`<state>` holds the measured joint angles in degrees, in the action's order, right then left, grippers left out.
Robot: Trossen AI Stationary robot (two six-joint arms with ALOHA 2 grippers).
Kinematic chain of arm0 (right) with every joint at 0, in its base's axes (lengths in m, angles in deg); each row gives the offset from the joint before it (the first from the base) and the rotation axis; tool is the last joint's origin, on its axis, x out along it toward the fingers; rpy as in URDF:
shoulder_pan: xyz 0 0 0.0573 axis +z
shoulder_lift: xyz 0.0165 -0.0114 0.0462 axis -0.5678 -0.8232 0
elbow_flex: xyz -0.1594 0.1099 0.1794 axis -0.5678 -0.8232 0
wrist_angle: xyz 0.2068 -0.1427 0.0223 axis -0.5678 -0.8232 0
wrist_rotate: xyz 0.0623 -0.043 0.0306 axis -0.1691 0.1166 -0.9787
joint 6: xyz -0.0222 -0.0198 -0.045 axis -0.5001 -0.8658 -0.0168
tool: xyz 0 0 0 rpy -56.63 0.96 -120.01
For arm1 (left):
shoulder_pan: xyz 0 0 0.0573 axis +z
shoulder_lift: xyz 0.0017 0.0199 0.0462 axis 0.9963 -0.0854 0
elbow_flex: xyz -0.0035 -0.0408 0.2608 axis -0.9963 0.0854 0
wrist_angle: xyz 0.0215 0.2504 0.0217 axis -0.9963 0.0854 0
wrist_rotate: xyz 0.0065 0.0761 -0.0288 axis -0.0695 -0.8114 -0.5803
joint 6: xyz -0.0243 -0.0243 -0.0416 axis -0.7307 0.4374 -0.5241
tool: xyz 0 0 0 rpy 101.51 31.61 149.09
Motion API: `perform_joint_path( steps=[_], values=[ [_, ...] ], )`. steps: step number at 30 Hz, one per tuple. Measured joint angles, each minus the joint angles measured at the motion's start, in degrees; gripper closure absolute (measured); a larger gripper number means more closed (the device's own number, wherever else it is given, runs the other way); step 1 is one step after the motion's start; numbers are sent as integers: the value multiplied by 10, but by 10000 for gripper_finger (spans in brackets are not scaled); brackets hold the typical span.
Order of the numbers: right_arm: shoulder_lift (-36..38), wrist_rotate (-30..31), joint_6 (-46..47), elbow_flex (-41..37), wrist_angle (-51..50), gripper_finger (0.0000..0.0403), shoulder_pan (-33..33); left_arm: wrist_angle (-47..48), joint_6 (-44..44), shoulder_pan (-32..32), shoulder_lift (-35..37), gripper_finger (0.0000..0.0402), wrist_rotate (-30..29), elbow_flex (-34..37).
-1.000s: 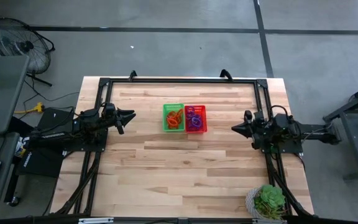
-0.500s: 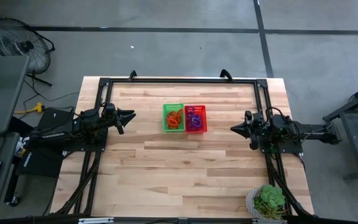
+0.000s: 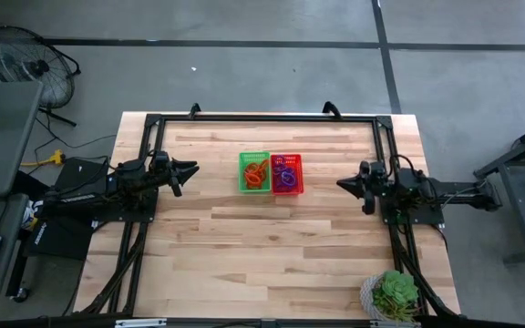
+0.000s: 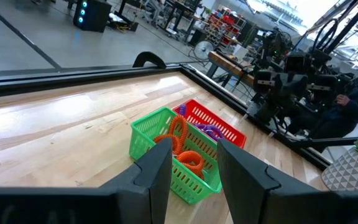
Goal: Sort spring keychains
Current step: Return to Home Position
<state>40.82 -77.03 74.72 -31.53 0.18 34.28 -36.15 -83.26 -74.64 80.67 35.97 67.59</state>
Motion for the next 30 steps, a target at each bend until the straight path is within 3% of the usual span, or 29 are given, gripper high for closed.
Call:
perform_joint_path(
  steps=[8, 30],
  values=[
    [-3, -71, 46, -2, 3, 382, 0, 0, 0, 0, 0, 275, 0, 0],
    [-3, -72, 42, -2, 6, 386, 0, 0, 0, 0, 0, 275, 0, 0]
  ],
)
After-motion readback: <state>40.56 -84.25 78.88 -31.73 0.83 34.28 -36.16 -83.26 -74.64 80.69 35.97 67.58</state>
